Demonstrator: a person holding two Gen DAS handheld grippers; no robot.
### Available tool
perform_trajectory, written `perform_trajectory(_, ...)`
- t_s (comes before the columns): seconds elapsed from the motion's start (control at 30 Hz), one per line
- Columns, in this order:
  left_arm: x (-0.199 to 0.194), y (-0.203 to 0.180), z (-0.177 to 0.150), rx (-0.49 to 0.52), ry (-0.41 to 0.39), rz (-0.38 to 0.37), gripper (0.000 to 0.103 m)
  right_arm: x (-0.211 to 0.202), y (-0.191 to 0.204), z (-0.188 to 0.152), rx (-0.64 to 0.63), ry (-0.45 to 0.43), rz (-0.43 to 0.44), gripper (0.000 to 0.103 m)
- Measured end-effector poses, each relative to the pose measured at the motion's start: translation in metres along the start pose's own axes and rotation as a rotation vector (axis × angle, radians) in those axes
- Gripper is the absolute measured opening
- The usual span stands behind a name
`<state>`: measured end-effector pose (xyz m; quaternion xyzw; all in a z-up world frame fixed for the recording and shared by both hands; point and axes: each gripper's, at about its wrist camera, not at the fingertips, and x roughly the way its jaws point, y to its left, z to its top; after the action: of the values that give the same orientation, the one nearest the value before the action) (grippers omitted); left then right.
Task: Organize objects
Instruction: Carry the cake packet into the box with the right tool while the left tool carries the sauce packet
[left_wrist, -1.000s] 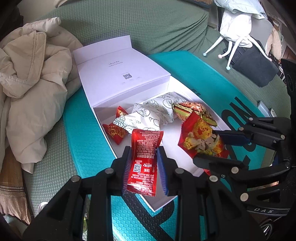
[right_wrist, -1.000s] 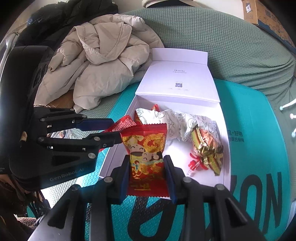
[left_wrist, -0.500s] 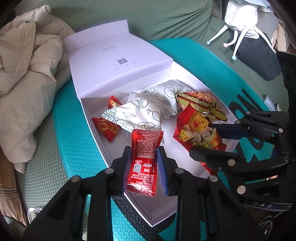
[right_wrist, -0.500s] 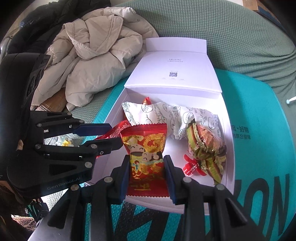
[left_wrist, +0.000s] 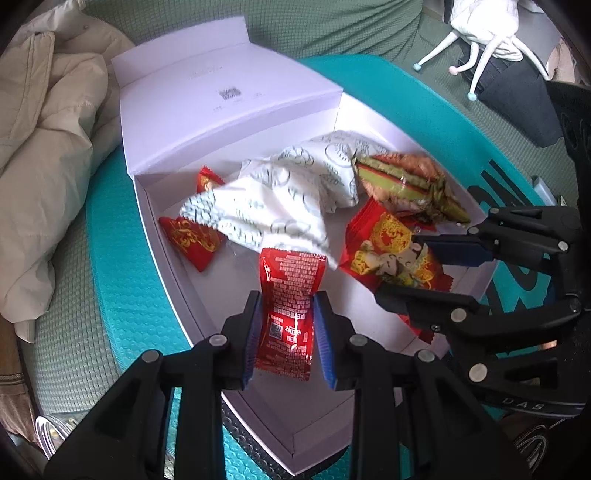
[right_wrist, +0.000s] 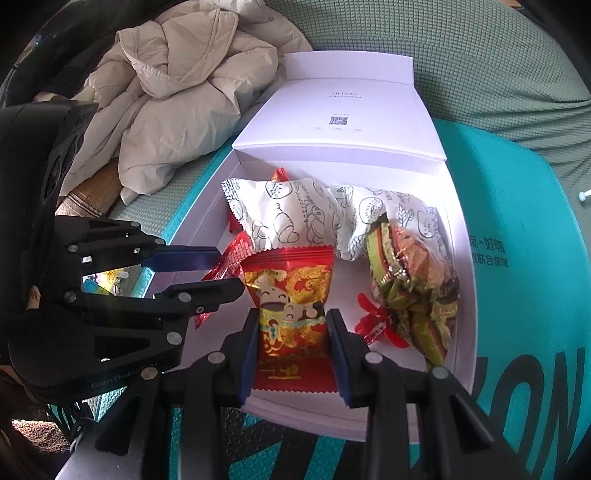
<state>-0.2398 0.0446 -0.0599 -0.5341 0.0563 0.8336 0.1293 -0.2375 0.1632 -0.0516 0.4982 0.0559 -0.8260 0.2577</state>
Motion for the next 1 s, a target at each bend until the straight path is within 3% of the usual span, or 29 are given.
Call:
perform_trajectory(0.67, 0.014, -0.018, -0.002, 0.095, 0.063, 0.031, 0.027, 0.032, -0.008, -0.001, -0.036, 0.157, -0.066, 0.035)
perform_trajectory(0.83, 0.016, -0.020, 0.001, 0.103, 0.076, 0.034, 0.028, 0.035, -0.017, -0.003, -0.011, 0.152, -0.036, 0.035)
perform_trajectory(1.0, 0.021, -0.023, 0.005, 0.120, 0.073, 0.089, 0.031, 0.036, -0.018, -0.003, -0.024, 0.147, -0.028, 0.036)
